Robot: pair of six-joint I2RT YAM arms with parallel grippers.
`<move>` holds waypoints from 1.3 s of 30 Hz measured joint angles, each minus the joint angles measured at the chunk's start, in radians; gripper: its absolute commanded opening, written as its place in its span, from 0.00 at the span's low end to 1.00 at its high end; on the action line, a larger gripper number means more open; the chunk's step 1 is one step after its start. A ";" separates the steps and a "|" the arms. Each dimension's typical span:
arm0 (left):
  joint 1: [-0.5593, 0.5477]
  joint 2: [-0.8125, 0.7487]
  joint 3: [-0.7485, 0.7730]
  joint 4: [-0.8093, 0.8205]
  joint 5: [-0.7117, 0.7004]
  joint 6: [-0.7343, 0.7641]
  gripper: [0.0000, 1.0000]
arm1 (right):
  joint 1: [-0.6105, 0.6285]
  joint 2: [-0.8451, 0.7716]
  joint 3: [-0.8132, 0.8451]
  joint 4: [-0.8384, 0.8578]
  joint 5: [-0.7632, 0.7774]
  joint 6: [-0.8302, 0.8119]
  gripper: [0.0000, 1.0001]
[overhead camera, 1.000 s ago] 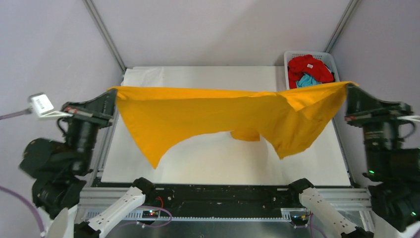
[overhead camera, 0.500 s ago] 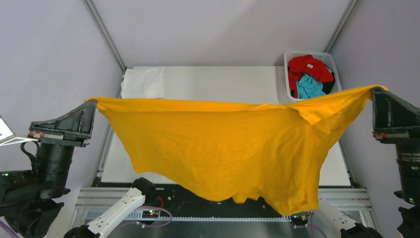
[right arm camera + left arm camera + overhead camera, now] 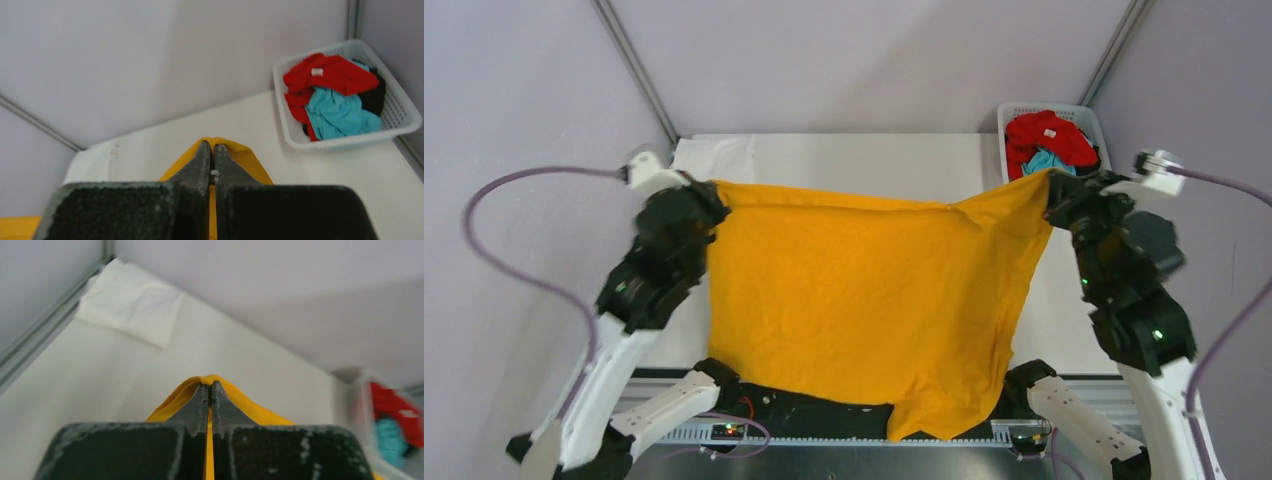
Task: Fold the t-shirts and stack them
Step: Flatten out the tshirt
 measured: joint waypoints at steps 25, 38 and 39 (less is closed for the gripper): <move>0.243 0.686 -0.024 0.196 0.029 -0.023 0.00 | -0.161 0.444 -0.248 0.367 -0.051 0.005 0.00; 0.286 1.157 0.384 0.222 0.113 0.029 0.00 | -0.219 0.720 -0.249 0.594 -0.122 0.005 0.00; 0.290 1.199 0.417 0.220 0.123 0.033 0.00 | -0.222 0.747 -0.247 0.602 -0.127 0.005 0.00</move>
